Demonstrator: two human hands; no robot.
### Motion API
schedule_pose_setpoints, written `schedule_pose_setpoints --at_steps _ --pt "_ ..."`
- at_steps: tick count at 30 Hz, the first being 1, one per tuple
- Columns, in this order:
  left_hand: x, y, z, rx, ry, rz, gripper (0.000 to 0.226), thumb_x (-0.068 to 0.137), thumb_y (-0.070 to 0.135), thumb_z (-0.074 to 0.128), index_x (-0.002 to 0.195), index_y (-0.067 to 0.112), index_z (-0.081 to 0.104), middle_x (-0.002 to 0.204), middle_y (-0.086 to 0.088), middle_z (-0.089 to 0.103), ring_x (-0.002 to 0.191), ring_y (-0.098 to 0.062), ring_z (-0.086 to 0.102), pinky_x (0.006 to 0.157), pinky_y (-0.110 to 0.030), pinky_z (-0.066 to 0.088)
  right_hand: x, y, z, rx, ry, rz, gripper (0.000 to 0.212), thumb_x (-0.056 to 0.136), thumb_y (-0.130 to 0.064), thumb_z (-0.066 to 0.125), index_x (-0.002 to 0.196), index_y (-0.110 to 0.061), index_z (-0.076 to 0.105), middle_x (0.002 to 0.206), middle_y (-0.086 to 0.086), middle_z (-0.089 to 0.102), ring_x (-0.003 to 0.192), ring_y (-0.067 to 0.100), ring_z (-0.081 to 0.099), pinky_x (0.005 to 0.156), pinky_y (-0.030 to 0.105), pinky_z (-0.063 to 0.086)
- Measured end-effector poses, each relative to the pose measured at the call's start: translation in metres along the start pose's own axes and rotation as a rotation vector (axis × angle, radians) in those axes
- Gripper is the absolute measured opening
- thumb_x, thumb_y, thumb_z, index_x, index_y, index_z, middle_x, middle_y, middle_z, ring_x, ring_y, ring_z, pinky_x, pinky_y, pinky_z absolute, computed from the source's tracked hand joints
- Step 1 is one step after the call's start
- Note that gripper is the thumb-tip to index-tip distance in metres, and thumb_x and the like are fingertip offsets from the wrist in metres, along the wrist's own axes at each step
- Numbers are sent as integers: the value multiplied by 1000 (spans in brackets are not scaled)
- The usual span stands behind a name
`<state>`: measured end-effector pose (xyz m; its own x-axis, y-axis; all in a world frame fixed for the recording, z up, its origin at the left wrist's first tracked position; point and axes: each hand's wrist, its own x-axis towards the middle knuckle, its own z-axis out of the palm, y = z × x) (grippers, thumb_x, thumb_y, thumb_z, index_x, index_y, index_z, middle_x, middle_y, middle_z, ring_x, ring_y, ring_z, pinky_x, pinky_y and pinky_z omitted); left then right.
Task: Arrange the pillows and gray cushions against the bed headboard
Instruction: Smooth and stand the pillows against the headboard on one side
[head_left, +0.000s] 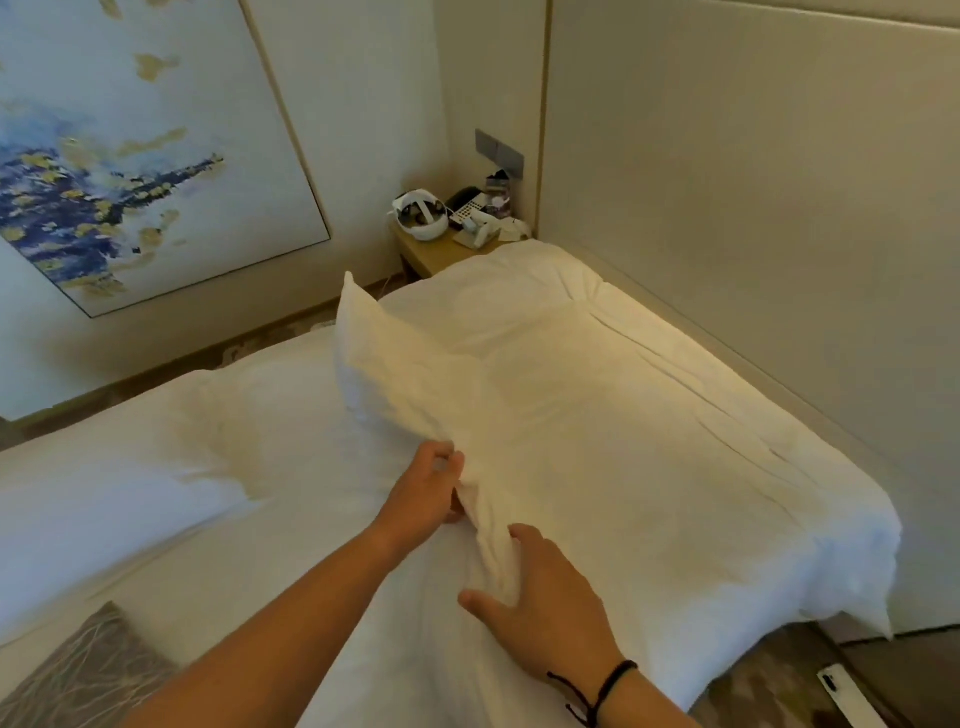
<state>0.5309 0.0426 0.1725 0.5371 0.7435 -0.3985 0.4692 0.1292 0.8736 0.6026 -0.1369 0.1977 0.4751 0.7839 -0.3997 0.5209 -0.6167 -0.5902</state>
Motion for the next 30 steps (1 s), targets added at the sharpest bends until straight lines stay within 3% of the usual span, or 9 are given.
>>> schedule_pose_setpoints --at_steps 2,5,7,11,16,19,22,26,30 --pt "0 3 -2 113 -138 143 20 102 40 43 120 42 51 115 4 66 98 -9 67 82 -24 55 -11 -1 1 -45 72 34 63 72 -70 56 120 -33 41 115 -12 53 96 13 57 73 28 42" --pt "1 0 -7 399 -305 331 43 101 17 45 132 47 46 127 14 58 117 -3 56 99 -21 42 -15 7 -5 -109 132 106 26 88 -52 56 92 -27 51 102 -8 53 87 14 56 76 29 48" --pt "4 -6 -9 682 -362 477 61 95 10 50 140 49 38 143 14 46 131 -7 45 104 -20 37 -18 15 -9 -137 161 142 26 93 -47 53 79 -25 50 99 -5 53 85 16 55 76 29 47" --pt "9 -14 -2 1000 -282 703 80 91 30 64 148 54 13 158 10 26 141 -15 31 106 -35 43 -33 25 -6 -180 254 134 27 97 -41 48 79 -23 44 88 -3 49 78 18 50 72 31 45" --pt "18 -9 6 1108 -155 961 86 80 39 77 152 35 28 152 -3 40 140 -24 34 114 -37 33 -52 29 -11 71 281 158 14 89 -26 63 79 -27 52 71 -7 54 61 7 48 55 19 38" --pt "23 -11 3 1128 -88 1055 92 72 39 84 149 31 35 152 -5 41 141 -27 35 114 -40 32 -52 40 -38 197 457 85 23 85 -14 65 69 -29 60 61 -9 56 58 3 50 55 14 42" --pt "29 -2 -3 1268 -137 1058 97 77 47 77 153 38 18 164 -3 14 150 -29 12 121 -43 19 -50 56 -57 108 475 54 26 89 -7 60 72 -27 66 75 -12 66 71 2 57 65 12 44" --pt "33 -7 -1 1475 -266 1033 110 77 60 71 153 42 -7 165 -3 -16 151 -29 -13 122 -47 1 -47 86 -47 -306 199 367 21 97 -25 49 104 -27 68 110 1 60 95 22 60 81 31 49" --pt "36 -5 4 1486 -247 965 116 74 65 71 154 40 -9 164 -3 -18 151 -29 -14 122 -49 0 -47 75 -32 -640 536 331 38 100 -45 35 112 -28 67 116 0 56 97 23 57 81 36 45"
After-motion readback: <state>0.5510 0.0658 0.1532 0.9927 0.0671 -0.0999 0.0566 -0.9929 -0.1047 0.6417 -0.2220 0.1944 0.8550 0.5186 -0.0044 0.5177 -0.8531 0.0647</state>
